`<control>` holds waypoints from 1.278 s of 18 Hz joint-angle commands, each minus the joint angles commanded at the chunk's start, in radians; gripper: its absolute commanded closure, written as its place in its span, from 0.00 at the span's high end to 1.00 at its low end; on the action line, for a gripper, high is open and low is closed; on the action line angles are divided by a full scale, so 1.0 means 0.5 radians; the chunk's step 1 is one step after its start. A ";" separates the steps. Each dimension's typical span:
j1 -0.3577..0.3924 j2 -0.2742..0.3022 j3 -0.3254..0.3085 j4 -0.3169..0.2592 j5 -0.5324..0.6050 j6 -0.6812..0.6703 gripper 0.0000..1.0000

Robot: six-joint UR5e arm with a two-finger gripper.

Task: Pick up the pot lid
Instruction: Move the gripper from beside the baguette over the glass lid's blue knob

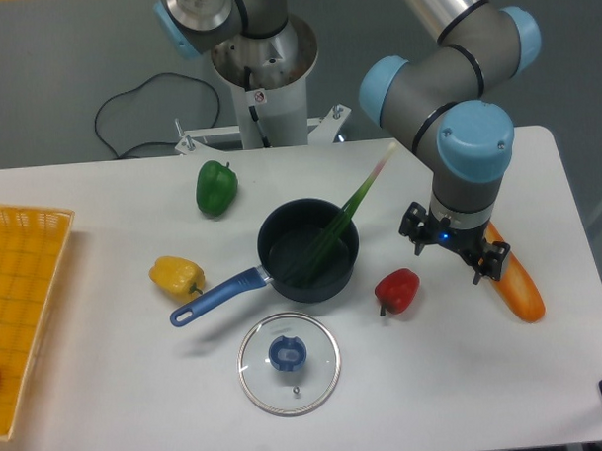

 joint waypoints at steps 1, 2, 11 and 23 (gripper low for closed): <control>0.000 0.000 0.000 0.000 0.000 0.000 1.00; -0.003 0.000 0.000 0.000 0.000 -0.003 1.00; -0.080 0.092 -0.392 0.365 0.009 -0.260 1.00; -0.346 0.055 -0.371 0.371 0.184 -1.254 1.00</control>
